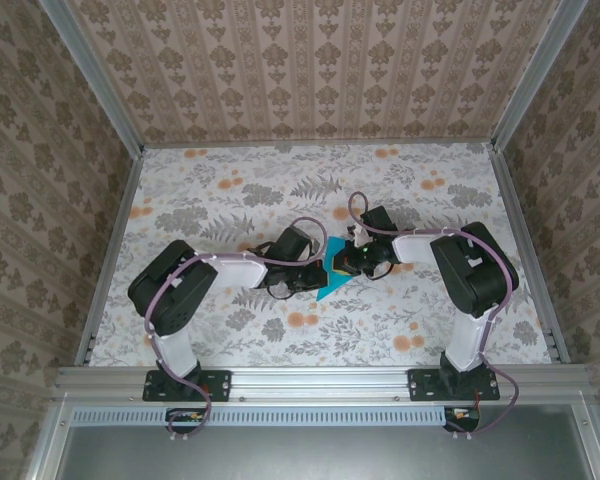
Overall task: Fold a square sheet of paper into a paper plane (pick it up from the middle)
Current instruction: Fourth fold the wing at the center of the table.
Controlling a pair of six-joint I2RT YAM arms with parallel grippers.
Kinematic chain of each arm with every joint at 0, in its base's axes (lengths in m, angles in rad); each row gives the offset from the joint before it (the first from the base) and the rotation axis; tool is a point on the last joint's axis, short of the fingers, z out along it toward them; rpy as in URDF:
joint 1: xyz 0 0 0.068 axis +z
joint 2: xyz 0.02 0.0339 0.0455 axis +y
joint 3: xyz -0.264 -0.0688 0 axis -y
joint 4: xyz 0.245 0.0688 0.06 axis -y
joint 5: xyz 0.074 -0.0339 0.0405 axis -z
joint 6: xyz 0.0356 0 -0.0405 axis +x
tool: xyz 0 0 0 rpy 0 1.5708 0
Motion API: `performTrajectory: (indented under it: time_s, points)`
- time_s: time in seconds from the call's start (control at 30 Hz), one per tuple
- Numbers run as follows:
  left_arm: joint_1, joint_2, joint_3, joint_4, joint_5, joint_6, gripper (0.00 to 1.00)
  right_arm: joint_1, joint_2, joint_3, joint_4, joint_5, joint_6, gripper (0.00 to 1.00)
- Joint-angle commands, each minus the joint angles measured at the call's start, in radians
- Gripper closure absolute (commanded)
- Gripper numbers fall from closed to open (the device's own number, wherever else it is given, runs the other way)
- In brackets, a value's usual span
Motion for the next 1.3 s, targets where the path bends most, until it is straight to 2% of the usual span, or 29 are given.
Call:
performTrajectory:
  time_s: [0.0, 0.23, 0.5, 0.7, 0.9, 1.1, 1.23, 1.27]
  points:
    - [-0.016, 0.037, 0.005, -0.060, 0.001, -0.017, 0.98, 0.000, 0.021, 0.013, -0.050, 0.045, -0.021, 0.92]
    - [-0.037, 0.030, -0.018, -0.190, -0.065, -0.016, 1.00, -0.043, 0.044, 0.035, -0.021, 0.051, -0.029, 0.93]
    - [-0.046, 0.030, -0.086, -0.161, -0.049, -0.048, 1.00, -0.145, 0.096, 0.093, -0.008, 0.085, -0.035, 0.93]
    - [-0.048, 0.034, -0.085, -0.147, -0.041, -0.050, 1.00, -0.204, 0.156, 0.191, -0.057, 0.135, -0.040, 0.93]
    - [-0.047, 0.027, -0.077, -0.139, -0.050, -0.054, 1.00, -0.261, 0.195, 0.281, -0.079, 0.130, -0.021, 0.92]
    - [-0.046, 0.031, -0.040, -0.138, -0.050, -0.036, 1.00, -0.270, 0.125, 0.299, -0.082, 0.092, -0.035, 0.86]
    - [-0.038, 0.007, -0.007, -0.118, -0.048, -0.022, 1.00, -0.267, 0.014, 0.224, -0.061, 0.055, -0.025, 0.78]
    - [-0.033, -0.001, 0.006, -0.113, -0.044, -0.017, 0.96, -0.264, -0.016, 0.202, -0.054, 0.050, -0.019, 0.76]
